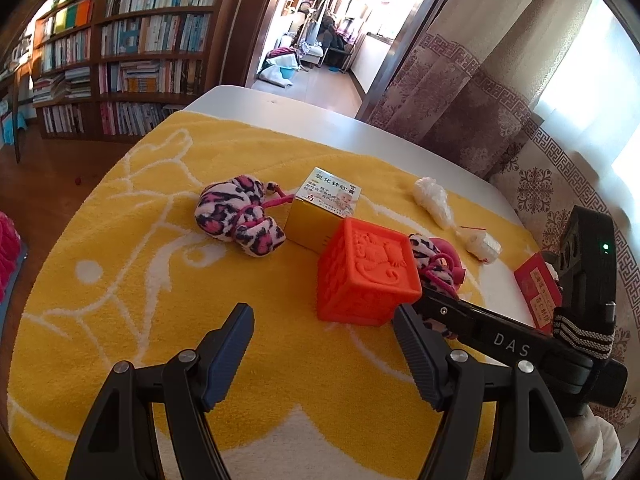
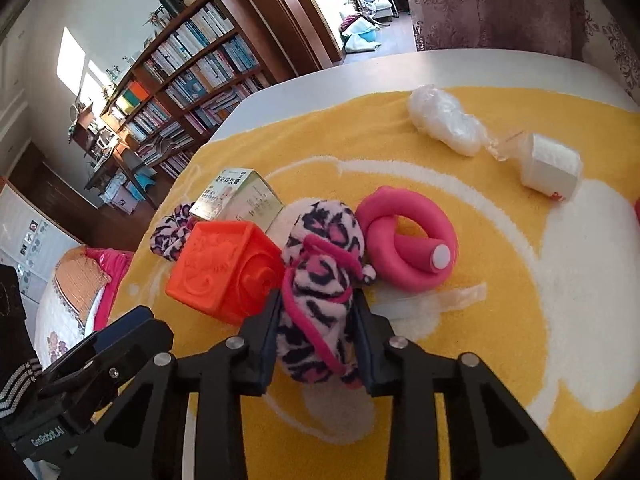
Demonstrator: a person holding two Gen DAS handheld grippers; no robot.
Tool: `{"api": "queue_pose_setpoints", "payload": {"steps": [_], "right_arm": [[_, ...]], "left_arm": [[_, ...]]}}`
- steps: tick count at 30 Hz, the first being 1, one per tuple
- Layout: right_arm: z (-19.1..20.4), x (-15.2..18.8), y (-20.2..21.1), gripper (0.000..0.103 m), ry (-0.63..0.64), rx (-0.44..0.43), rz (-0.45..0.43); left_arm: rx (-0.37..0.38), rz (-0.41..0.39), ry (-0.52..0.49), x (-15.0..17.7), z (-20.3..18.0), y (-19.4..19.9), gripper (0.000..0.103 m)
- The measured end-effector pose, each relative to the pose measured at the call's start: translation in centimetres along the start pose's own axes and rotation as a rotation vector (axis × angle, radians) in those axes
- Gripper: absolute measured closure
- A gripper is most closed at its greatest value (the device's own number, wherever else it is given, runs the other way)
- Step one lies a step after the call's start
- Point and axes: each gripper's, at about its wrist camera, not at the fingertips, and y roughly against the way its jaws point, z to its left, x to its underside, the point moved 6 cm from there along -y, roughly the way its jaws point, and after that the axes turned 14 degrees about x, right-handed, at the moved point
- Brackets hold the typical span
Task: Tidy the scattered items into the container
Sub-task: 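Close the right tool on the pink-leopard plush toy and lift it, then grasp the orange rubber cube with the left tool while the right holds the plush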
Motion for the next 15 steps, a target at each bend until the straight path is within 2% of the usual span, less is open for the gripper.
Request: {"api": "queue_pose_setpoints", "payload": {"steps": [8,15], "right_arm": [[-2.7,1.5,5.3,0.068,0.054,0.091,-0.138],[-6.3,2.8,7.7,0.068,0.006,0.133,-0.185]], "left_arm": [[-0.002,0.013,-0.035,0.2,-0.9,-0.6,0.029],[0.014,0.064,-0.078,0.2,-3.0,-2.4,0.029]]}}
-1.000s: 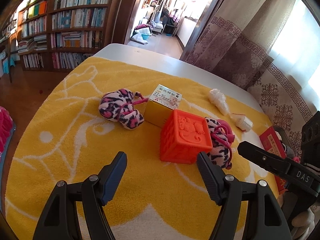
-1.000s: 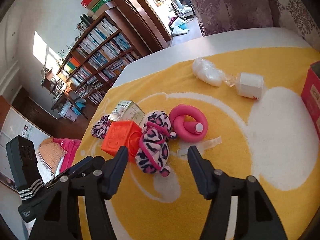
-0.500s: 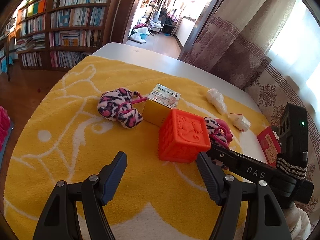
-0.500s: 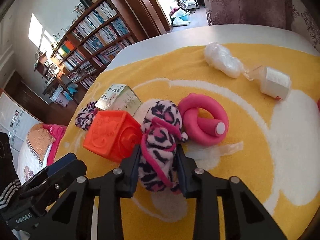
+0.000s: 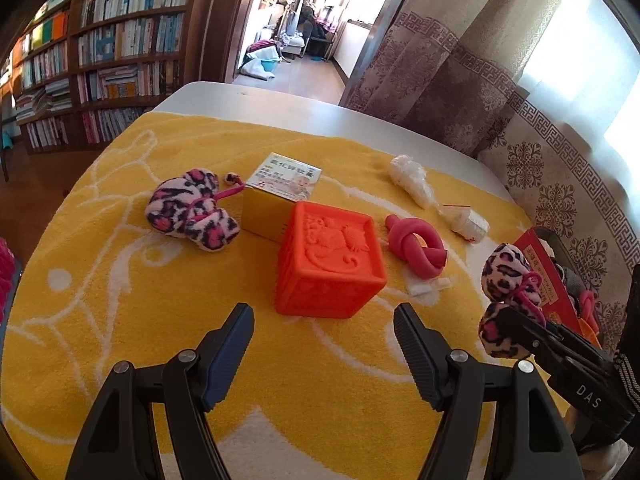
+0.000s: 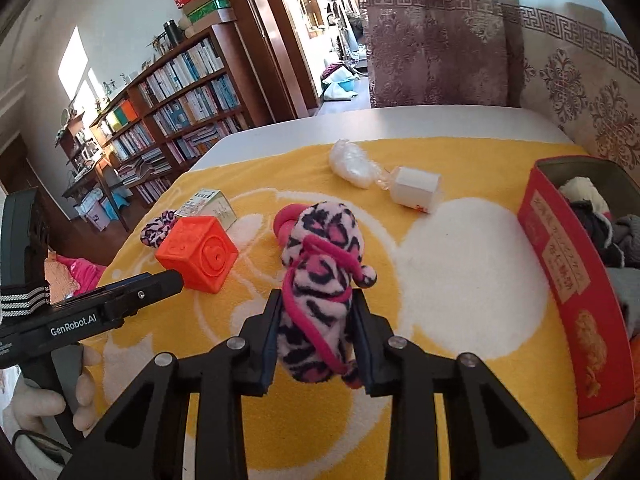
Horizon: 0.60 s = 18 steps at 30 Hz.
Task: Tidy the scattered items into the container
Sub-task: 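Grasp the orange rubber cube with the left tool while the right holds the plush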
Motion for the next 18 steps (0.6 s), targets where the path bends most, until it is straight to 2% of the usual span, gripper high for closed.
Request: {"api": "queue_pose_setpoints", "payload": {"steps": [7,11,13,18], "right_arm": [[-1.7,0.2,1.0,0.068,-0.042,-0.025,-0.025],[-1.9,0.3,1.4,0.068,-0.034,-0.015,-0.050],[-2.0,0.4,1.4,0.068,-0.035,-0.015,-0.052],[-2.5,0.2,1.1,0.068,-0.053,-0.024,-0.051]], "left_arm": [[-0.089,0.021,-0.066,-1.6,-0.7,-2.7,0.029],[-0.132,0.010,-0.066,-2.3,-0.1,-4.2,0.029],[-0.135,0.018,-0.054,-2.2,0.3,-4.7,0.047],[-0.158,0.015,-0.076,-1.6,0.0,-4.7,0.049]]}}
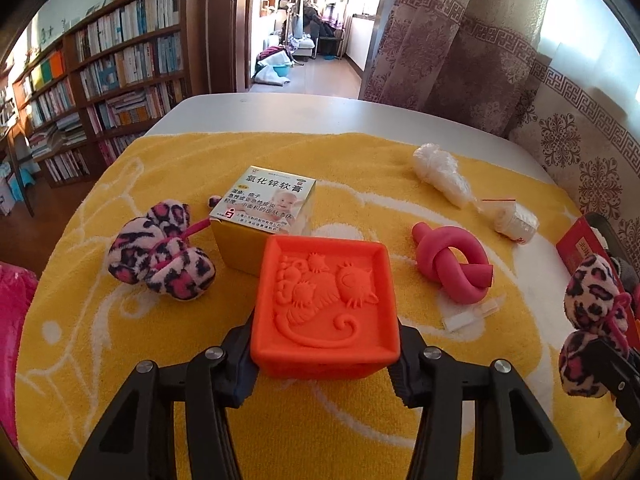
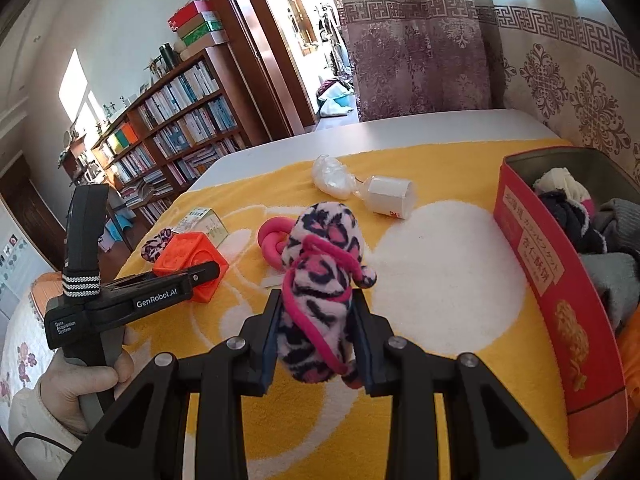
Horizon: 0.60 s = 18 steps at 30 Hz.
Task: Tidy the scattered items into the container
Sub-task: 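Grasp the orange rubber cube with the left tool while the right holds the plush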
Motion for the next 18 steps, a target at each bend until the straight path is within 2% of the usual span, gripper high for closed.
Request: {"api": "queue_pose_setpoints", "payload": {"steps": [9,18], "right_arm": [[-0.5,-0.6,1.2,0.068,-0.027,0.002,-0.050],[-3.4,-2.1,4.4,0.068,-0.087,0.016,-0.128]], "left_arm": [[0.039,-0.029,0.008,0.3,-2.0,2.0,0.049],[0.101,-0.051,-0.092,-0.4,-7.3,3.8,0.049]]}}
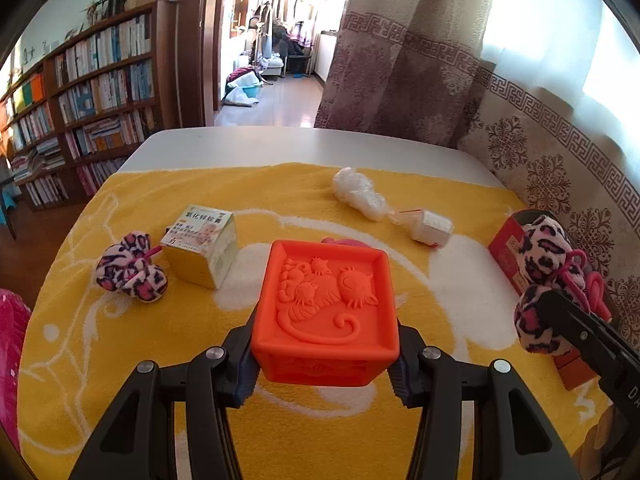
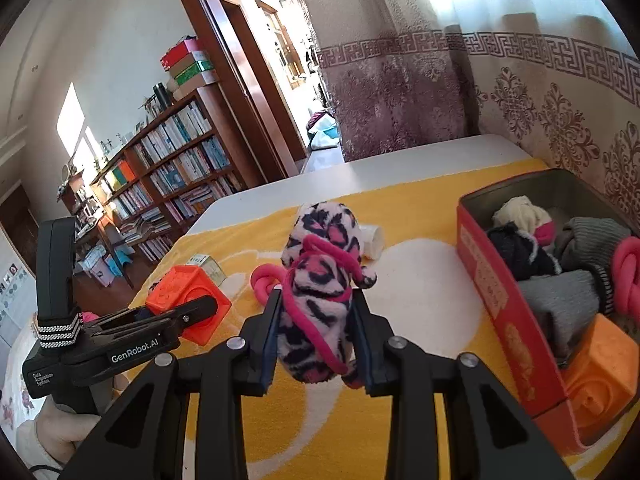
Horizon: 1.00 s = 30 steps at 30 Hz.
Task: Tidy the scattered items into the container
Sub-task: 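Grasp the orange rubber cube with the left tool while the right holds the plush, then carry the plush and orange cube into the red tin and open both tools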
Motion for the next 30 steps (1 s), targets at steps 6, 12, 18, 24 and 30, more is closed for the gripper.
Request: {"api": "queue_pose_setpoints", "payload": {"steps": [6,12,18,24,30], "right_arm": [[-6.4,-2.5,2.6,0.068,-0.056,0.106,-0.081],[-12.1,-4.4,3.2,0.068,-0.126,0.183,-0.079],[-14.3,-5.6,0.9,0.060,-0.099,0.216,-0.041],[-17.7,-5.0,0.5,0.026,-0.221,0.214,-0.050],[-19.6,-5.2,2.7,0.026,-0.255,0.270,-0.124]], "left_arm": [[0.047,0.002,-0.042,-0.5,-3.7,-0.4,0.049],[0.086,0.022,-0.090,-0.4,-7.4,-1.7,0.049],[0.112,0.034,-0.129,-0.4,-10.5,-2.5,0.049],[0.123,0.053,-0.156,-0.7,-12.4,-3.2,0.049],[0.162,0.079,-0.192,-1.5,-15.4,-4.7,0.049]]}}
